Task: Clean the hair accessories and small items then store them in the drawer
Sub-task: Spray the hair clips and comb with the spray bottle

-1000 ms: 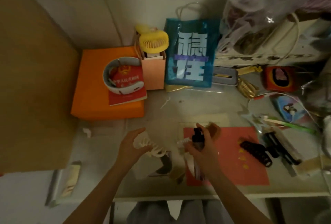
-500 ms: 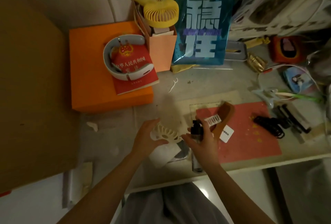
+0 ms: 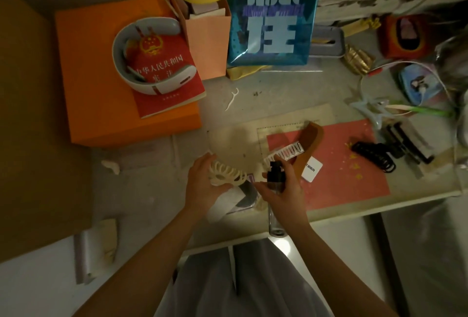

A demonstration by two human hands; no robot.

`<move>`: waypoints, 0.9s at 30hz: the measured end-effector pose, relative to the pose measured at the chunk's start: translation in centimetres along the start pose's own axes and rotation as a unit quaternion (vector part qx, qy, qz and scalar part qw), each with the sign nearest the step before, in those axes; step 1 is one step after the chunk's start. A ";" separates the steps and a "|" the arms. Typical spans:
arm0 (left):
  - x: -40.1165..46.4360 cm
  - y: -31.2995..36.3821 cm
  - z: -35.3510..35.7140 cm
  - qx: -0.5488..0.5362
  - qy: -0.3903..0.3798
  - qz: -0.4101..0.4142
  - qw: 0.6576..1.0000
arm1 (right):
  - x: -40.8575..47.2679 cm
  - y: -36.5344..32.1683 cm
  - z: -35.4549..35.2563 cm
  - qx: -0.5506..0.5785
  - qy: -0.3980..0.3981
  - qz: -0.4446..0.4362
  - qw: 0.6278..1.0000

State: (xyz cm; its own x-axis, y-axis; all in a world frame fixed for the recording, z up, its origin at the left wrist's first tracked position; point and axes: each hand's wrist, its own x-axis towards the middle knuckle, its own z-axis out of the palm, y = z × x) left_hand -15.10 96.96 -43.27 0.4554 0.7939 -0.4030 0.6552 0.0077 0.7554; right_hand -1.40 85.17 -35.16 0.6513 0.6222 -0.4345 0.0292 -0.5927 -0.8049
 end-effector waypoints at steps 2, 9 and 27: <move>-0.1 -0.1 0.1 -0.008 0.012 -0.002 1.000 | -0.1 0.3 -0.2 0.007 -0.009 0.008 1.000; -1.0 1.1 -0.5 -0.040 0.039 -0.013 0.998 | -0.4 0.5 -1.1 0.015 -0.004 0.000 1.000; -2.7 13.8 -11.4 0.003 0.076 0.210 0.975 | -0.5 -12.8 -4.5 0.134 -0.085 -0.146 0.976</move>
State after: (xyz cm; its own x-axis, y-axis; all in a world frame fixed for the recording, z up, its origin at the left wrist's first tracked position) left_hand -14.14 101.90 -25.86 0.5895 0.8074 0.0221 0.4345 -0.3401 0.8340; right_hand 1.34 90.10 -22.80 0.5083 0.8342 -0.2139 -0.0204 -0.2367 -0.9714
